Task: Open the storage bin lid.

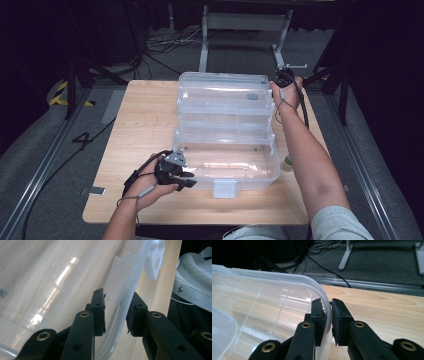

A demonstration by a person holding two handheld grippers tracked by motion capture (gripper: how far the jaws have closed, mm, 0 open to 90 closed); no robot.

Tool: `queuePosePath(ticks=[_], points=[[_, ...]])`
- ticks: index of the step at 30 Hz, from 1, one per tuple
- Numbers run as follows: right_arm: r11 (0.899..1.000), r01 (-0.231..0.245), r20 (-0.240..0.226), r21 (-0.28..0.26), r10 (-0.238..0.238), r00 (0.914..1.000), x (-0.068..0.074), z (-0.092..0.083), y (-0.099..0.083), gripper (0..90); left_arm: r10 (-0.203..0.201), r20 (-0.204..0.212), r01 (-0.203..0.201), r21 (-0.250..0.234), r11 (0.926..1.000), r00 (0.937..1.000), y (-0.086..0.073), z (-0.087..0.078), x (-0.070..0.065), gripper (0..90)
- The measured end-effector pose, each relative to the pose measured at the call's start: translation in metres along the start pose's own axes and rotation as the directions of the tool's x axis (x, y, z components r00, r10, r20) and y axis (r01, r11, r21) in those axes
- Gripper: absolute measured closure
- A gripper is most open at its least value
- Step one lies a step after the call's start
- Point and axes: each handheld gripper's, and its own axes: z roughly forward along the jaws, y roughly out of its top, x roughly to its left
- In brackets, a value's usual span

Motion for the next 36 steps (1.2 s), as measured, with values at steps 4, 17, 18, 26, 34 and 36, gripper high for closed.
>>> queuePosePath(ticks=[4, 17, 18, 26, 34, 36], points=[[1.000, -0.005, 0.000, 0.007, 0.005, 1.0000, -0.001, 0.002, -0.001, 81.0, 0.000, 0.001, 0.000, 0.000, 1.0000, 1.0000, 0.000, 0.000, 0.000, 71.1], [0.999, -0.032, -0.011, 0.018, 0.032, 0.9994, -0.003, 0.003, -0.001, 83.6, -0.004, -0.002, 0.004, 0.002, 1.0000, 1.0000, 0.000, 0.000, 0.000, 71.0], [0.999, -0.035, -0.014, 0.017, 0.035, 0.9993, -0.003, 0.003, -0.002, 83.5, -0.002, -0.002, 0.002, 0.002, 1.0000, 1.0000, 0.000, 0.000, 0.000, 70.9], [1.000, -0.010, -0.013, 0.005, 0.010, 0.9999, -0.002, 0.003, -0.003, 80.7, -0.004, 0.001, 0.004, 0.005, 1.0000, 1.0000, 0.000, 0.000, 0.000, 70.9], [0.998, 0.028, -0.013, -0.063, -0.029, 0.9995, -0.006, -0.022, 0.000, 69.5, -0.015, 0.027, 0.015, 0.001, 0.9999, 0.9995, 0.001, -0.001, 0.003, 71.1], [0.995, 0.064, -0.009, -0.076, -0.065, 0.9979, -0.005, -0.033, -0.001, 67.0, -0.028, 0.046, 0.029, -0.017, 0.9994, 0.9985, 0.000, -0.002, 0.004, 71.0]])
